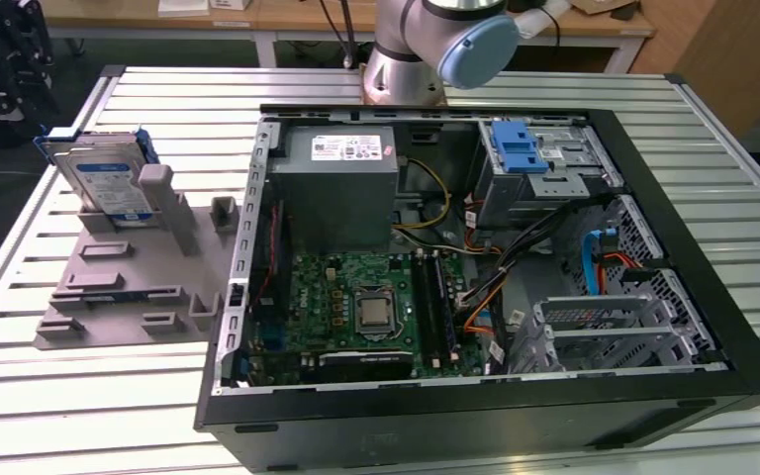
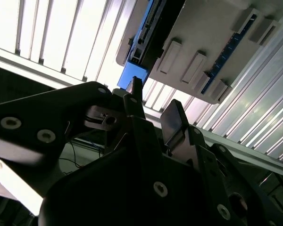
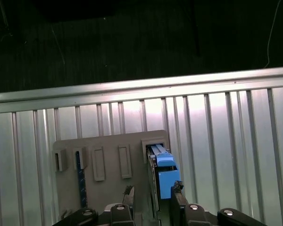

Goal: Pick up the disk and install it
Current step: 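Pick up the disk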

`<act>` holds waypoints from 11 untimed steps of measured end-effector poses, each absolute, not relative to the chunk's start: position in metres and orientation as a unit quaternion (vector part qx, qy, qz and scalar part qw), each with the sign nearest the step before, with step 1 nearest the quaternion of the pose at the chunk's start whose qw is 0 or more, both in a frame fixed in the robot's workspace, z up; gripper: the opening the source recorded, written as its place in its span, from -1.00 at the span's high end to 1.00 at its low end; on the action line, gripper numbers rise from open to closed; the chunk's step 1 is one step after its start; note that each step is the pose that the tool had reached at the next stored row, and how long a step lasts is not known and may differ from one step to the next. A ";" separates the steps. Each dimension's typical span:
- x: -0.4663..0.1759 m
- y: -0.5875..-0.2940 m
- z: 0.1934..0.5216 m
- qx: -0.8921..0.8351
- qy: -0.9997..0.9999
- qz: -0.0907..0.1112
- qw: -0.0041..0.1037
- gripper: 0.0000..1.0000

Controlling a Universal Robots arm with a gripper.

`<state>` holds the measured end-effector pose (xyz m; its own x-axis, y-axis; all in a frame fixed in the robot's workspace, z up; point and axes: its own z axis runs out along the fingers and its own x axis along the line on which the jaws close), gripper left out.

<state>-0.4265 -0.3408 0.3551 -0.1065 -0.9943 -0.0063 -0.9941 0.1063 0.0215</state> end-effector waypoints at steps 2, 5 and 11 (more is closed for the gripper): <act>-0.426 -0.341 0.355 0.668 -0.744 -0.010 0.005 0.14; -0.426 -0.341 0.355 0.669 -0.743 -0.010 0.005 0.14; -0.427 -0.339 0.352 0.674 -0.739 -0.009 0.004 0.14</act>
